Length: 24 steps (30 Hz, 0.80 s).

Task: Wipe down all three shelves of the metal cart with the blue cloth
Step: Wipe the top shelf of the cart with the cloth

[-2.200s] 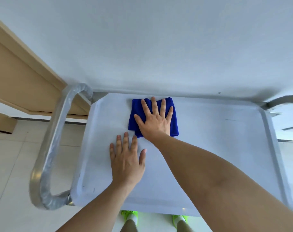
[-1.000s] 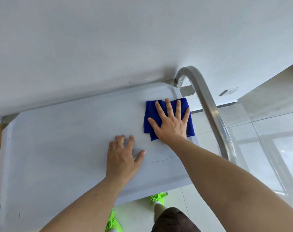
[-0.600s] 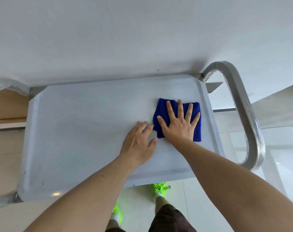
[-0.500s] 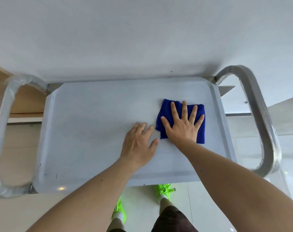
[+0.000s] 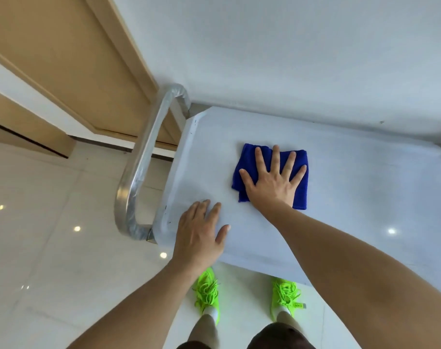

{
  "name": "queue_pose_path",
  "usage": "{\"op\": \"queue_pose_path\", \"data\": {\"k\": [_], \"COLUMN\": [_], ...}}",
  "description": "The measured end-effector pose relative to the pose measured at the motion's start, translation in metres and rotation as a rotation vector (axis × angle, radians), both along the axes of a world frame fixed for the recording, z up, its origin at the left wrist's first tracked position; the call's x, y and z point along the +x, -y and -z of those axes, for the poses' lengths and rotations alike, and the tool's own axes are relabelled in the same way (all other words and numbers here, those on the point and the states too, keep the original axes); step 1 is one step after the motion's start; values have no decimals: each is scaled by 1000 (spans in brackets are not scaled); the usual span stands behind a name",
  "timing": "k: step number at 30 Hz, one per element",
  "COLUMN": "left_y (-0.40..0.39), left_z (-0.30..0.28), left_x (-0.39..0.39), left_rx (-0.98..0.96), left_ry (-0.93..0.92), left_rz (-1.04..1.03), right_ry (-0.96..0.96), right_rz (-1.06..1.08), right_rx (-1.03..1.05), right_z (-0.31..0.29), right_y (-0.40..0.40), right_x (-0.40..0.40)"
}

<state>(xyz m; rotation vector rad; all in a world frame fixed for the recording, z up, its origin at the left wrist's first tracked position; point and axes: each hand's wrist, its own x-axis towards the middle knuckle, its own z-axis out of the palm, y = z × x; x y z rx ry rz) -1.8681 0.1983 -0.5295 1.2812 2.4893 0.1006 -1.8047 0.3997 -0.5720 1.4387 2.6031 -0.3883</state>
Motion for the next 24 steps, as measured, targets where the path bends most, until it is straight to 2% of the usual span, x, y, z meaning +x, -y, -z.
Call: {"op": "queue_pose_path", "data": {"k": [4,12,20,24], "left_y": [42,99,105,104], "left_z": [-1,13,27,22], "left_x": [-15,-36,-40,-36], "left_rx": [72,227,271,225], "left_ry": [-33,51,22,-4], "left_rz": [67,148,174,196], "right_ry": [-22,-46,-67,-102], "right_rz": [-34,-116,-182,-231], "right_rx": [-5,3,-10,-19], "right_z": [-2,-2,-5,-5], "right_y": [23,80,138,146], "right_x": [-54,-124,-118,-98]}}
